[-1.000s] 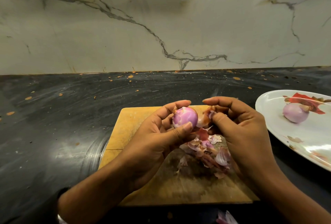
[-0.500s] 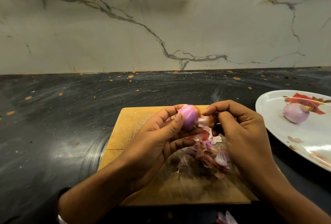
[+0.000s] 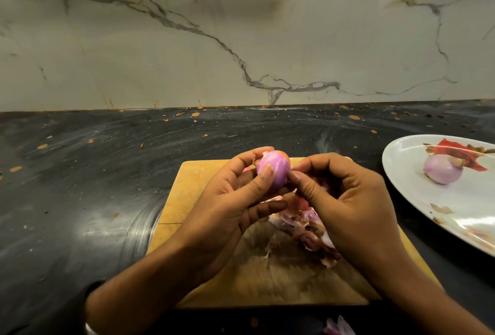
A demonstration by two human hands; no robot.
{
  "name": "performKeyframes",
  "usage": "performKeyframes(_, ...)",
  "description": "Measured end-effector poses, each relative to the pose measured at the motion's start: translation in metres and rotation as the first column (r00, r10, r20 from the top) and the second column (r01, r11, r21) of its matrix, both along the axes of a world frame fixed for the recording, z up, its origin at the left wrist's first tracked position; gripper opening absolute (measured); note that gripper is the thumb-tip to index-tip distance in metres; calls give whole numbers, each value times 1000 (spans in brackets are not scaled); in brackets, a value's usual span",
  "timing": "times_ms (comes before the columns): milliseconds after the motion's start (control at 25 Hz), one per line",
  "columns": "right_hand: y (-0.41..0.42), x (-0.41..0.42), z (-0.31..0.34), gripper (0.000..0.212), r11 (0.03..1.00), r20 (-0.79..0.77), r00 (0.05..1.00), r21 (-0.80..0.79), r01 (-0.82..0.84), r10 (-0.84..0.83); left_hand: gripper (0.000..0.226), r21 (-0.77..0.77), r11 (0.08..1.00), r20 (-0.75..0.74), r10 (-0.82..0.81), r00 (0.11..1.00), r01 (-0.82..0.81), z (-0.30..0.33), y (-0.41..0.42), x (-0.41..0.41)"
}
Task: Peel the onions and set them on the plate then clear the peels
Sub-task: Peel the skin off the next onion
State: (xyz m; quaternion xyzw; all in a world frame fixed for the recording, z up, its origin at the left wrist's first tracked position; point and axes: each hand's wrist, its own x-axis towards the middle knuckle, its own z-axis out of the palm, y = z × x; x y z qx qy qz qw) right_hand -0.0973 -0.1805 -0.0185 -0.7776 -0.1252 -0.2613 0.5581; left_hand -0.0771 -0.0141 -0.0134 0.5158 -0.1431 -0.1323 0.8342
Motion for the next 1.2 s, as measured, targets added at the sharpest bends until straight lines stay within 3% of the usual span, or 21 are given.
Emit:
performKeyframes(320, 3, 2, 0, 12, 998, -40, 997, -31, -60, 59, 43, -1, 1000, -7, -11, 1000, 11, 0, -2, 0)
performKeyframes(520, 6, 3, 2, 25, 987, -112, 981, 43, -158, 162, 45, 23, 1000, -18, -11, 1000, 11, -4, -1, 1)
performKeyframes(720, -3, 6, -3, 25, 981, -240, 960, 159, -110, 146, 43, -1, 1000, -34, 15, 999, -15, -3, -1, 2)
performKeyframes(920, 5, 0, -2, 34, 996, -77, 996, -70, -50, 45, 38, -38, 999, -32, 13, 999, -14, -1, 1, 3)
performKeyframes(1040, 4, -1, 0, 8, 998, -17, 1000, -65, -16, 15, 41, -25, 999, -11, 31, 999, -31, -1, 2, 2)
performKeyframes(1200, 1, 0, -2, 10, 1000, 37, 999, 1, 12, -12, 42, 40, 999, 19, 14, 1000, -15, -1, 2, 1)
